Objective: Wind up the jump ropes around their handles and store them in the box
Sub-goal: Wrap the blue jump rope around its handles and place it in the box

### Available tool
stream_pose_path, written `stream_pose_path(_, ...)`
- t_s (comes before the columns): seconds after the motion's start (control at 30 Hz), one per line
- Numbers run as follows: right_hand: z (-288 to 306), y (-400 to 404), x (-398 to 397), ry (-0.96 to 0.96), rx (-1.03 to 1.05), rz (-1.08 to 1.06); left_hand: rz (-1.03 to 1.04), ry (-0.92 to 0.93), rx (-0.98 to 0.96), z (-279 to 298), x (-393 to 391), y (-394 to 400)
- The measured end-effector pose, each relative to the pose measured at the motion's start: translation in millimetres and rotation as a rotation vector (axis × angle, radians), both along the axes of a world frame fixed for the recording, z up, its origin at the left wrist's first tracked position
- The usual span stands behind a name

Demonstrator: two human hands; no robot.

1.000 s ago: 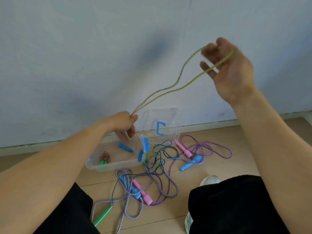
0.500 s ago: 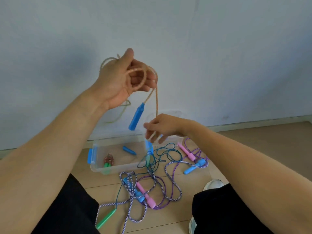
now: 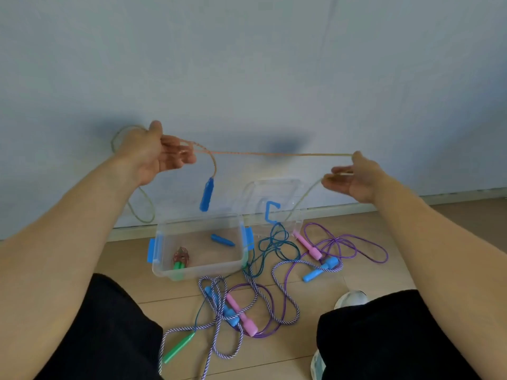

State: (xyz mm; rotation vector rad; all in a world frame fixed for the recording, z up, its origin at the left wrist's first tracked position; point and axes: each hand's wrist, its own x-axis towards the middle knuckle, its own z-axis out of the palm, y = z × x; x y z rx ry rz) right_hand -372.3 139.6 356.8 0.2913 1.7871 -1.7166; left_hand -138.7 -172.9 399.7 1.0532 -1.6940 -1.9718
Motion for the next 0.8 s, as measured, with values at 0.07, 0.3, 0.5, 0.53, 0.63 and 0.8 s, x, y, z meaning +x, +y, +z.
stream_pose_path(0.07,26,-7,3,-0.051,-0.187,-0.024,-0.116,-0.163,-0.072,-7,-2,8)
stream_pose_path(0.3,94,-54,59,-0.067,-0.523,0.326,-0.488,0.0,-0.212,-34,-37,75)
stream_pose_path(0.5,108,-63,61,0.008,-0.972,0.041,-0.802,0.119,0.027,-21,-40,120)
stream_pose_path(0.53,109,-59,57,0.031,-1.03,-0.042,-0.803,0.107,-0.037,-20,-39,120)
stream_pose_path(0.63,115,-46,45,0.118,-1.179,-0.226,-0.862,-0.017,-0.216,-26,-38,110)
stream_pose_path(0.8,130,-21,30,0.189,-1.32,-0.376,-1.08,-0.405,-0.424,-44,-29,102)
